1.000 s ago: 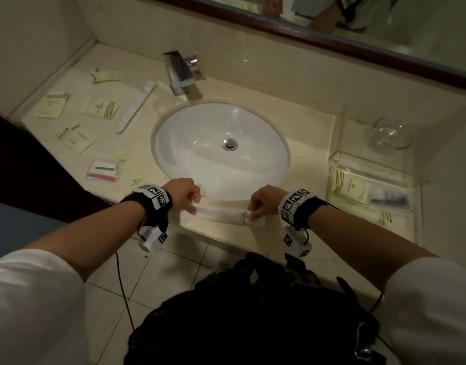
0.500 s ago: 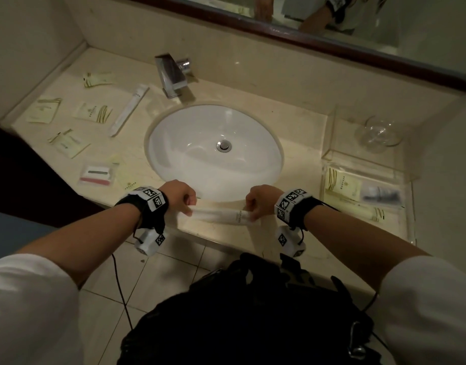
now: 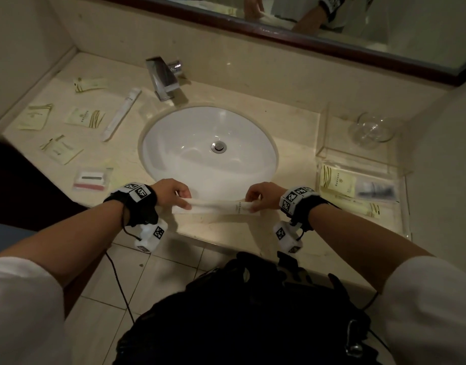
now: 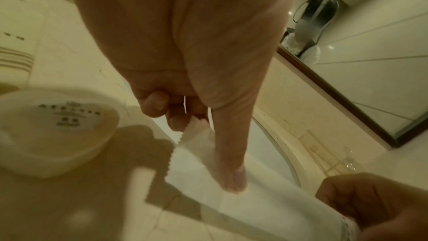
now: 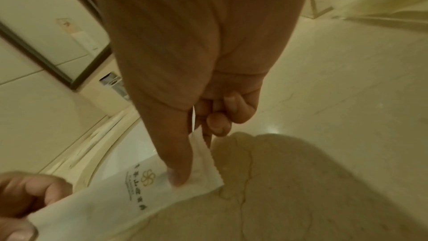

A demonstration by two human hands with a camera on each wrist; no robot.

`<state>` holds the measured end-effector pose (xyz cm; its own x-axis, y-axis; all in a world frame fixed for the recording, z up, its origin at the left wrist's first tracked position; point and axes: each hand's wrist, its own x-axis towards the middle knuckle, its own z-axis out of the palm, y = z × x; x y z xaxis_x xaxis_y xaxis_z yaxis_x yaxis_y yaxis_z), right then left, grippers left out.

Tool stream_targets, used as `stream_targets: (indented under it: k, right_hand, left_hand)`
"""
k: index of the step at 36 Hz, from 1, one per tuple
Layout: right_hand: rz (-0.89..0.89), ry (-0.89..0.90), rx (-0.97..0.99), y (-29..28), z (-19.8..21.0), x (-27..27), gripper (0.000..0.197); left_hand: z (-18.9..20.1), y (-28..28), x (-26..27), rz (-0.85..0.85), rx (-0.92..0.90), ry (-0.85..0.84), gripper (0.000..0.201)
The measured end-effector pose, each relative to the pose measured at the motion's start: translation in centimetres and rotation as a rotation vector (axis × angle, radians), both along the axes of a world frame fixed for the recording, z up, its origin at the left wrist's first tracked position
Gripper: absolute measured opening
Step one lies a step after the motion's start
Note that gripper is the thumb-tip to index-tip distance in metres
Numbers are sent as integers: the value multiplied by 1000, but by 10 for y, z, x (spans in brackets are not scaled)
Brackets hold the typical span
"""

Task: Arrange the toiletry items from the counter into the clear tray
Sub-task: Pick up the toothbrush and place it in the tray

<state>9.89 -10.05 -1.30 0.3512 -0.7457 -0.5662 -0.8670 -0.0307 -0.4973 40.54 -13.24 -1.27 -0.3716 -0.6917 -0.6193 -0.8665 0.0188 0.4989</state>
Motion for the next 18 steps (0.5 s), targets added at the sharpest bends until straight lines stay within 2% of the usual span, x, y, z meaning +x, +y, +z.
stream_targets:
  k: [3,9,14,18]
  right_hand:
    - [-45,-33,20,-2,1,-7,30]
    - [-109,-64,51,-5,1,-16,28]
    - [-234,-144,114,-5,4,-22,27]
    - [-326,-203,129,-1,7,-30,23]
  left_hand:
    - [0,-4,2,28,37,80,16]
    - [0,-6,0,33,112,129,10]
    - [-3,-12,-1,70,121,159,11]
    - [-3,-18,-7,138,138,254,11]
